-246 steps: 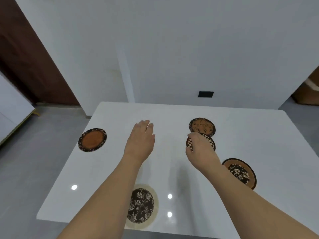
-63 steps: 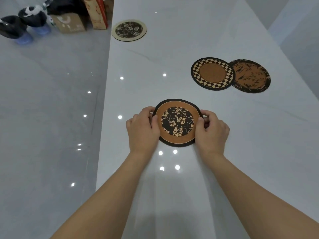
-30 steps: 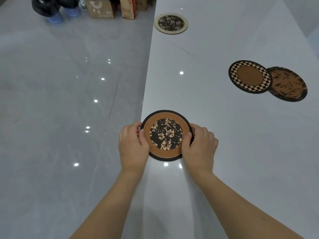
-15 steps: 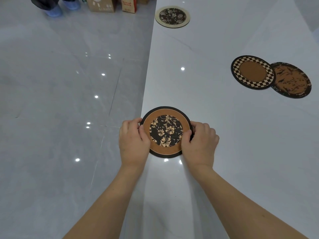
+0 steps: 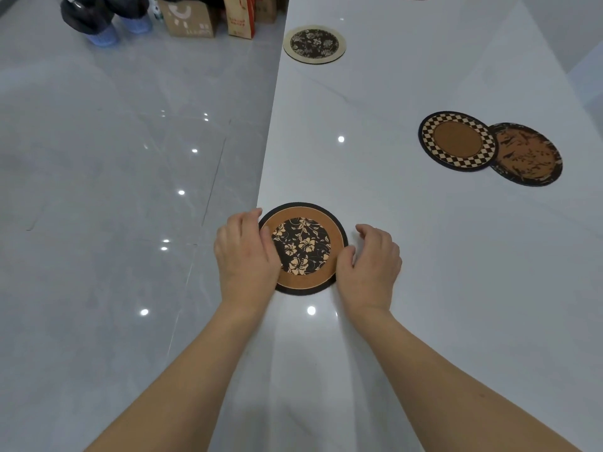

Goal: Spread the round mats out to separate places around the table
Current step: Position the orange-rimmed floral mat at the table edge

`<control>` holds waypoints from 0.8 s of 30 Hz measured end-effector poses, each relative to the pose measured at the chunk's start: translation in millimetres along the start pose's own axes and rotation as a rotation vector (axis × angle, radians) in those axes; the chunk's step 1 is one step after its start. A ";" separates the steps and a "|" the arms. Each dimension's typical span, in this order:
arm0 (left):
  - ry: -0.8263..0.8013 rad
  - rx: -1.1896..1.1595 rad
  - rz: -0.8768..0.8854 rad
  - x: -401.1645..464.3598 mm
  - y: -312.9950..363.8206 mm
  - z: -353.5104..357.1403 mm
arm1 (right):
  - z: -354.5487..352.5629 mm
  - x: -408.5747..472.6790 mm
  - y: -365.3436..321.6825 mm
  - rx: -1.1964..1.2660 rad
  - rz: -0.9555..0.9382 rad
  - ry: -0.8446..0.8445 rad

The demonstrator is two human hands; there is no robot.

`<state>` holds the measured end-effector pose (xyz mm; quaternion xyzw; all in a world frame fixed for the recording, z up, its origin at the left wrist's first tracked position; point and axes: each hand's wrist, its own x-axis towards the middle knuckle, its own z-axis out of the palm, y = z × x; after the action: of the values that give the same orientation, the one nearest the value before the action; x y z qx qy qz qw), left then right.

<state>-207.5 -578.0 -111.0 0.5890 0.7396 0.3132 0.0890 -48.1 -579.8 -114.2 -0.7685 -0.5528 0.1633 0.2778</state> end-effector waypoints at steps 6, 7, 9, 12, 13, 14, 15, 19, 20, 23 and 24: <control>-0.037 0.038 0.314 3.3 65.9 21.6 | -57.3 23.7 36.8 0.069 -0.025 0.042; -0.049 0.040 0.364 0.1 77.7 27.9 | -70.2 28.7 47.9 0.060 -0.027 0.054; -0.084 0.052 0.447 -8.6 101.8 38.7 | -96.9 36.6 70.5 0.036 -0.025 0.062; -0.162 0.079 0.529 -23.1 142.9 47.9 | -141.1 39.8 103.9 0.006 -0.025 0.024; -0.187 0.092 0.548 -28.8 158.0 48.7 | -157.7 39.7 114.1 -0.006 -0.033 0.004; -0.221 0.105 0.569 -34.9 173.0 48.3 | -175.3 38.8 123.3 -0.023 -0.042 -0.013; -0.251 0.115 0.595 -40.0 188.8 47.2 | -194.1 37.9 132.6 -0.043 -0.047 -0.023; -0.286 0.156 0.677 -62.0 262.7 39.2 | -276.6 28.1 163.3 -0.089 -0.013 0.031; -0.296 0.151 0.717 -70.7 289.2 36.3 | -303.6 22.8 174.0 -0.089 0.029 0.079; -0.330 0.116 0.851 -103.5 369.6 30.8 | -383.1 1.5 211.4 -0.123 0.164 0.203; -0.344 0.095 0.903 -115.5 395.8 29.7 | -408.5 -8.0 224.1 -0.145 0.206 0.228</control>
<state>163.8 -630.9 63.0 0.8977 0.3982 0.1847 0.0381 347.2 -740.5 72.8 -0.8527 -0.4462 0.0625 0.2644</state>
